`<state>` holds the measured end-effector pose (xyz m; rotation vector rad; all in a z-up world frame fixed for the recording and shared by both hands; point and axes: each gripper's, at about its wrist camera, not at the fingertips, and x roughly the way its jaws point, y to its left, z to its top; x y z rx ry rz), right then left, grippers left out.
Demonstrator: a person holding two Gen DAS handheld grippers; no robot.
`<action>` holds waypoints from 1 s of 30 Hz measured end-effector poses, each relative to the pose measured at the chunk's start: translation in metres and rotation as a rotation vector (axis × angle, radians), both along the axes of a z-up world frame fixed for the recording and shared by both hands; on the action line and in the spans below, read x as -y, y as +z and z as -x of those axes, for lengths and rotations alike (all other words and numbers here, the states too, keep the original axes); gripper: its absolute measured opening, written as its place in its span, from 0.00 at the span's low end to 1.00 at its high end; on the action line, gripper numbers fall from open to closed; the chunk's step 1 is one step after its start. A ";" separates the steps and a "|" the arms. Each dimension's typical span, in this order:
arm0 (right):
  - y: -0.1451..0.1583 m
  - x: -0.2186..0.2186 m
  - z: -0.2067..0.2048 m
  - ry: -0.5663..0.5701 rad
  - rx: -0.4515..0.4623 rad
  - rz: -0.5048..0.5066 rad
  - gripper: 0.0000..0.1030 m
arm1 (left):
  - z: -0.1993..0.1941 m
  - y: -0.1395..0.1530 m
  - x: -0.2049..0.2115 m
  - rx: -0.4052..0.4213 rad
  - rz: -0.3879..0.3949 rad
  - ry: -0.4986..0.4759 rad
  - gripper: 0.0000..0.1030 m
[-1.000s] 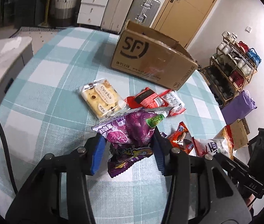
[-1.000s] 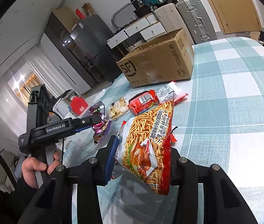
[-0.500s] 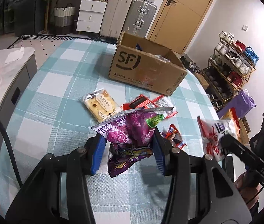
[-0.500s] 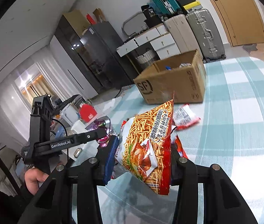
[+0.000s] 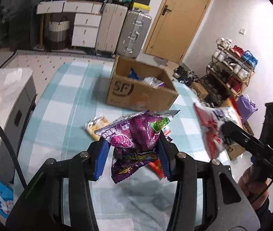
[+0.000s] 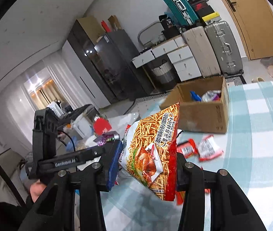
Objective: Organize snacks
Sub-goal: 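Carry the purple bag and orange bag over the cardboard box, then lower both bags into the box and open both grippers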
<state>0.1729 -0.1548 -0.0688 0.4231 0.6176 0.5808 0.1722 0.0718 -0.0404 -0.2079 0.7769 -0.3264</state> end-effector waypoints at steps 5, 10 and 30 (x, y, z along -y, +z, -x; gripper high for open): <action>0.029 -0.002 -0.022 0.008 0.025 -0.019 0.42 | -0.012 0.034 0.011 0.055 -0.030 -0.039 0.42; 0.068 -0.008 -0.050 0.043 0.051 0.015 0.42 | -0.036 0.070 0.020 0.101 -0.089 -0.073 0.42; 0.119 0.007 -0.201 -0.057 -0.039 0.115 0.42 | -0.205 0.111 0.047 0.020 -0.078 -0.104 0.42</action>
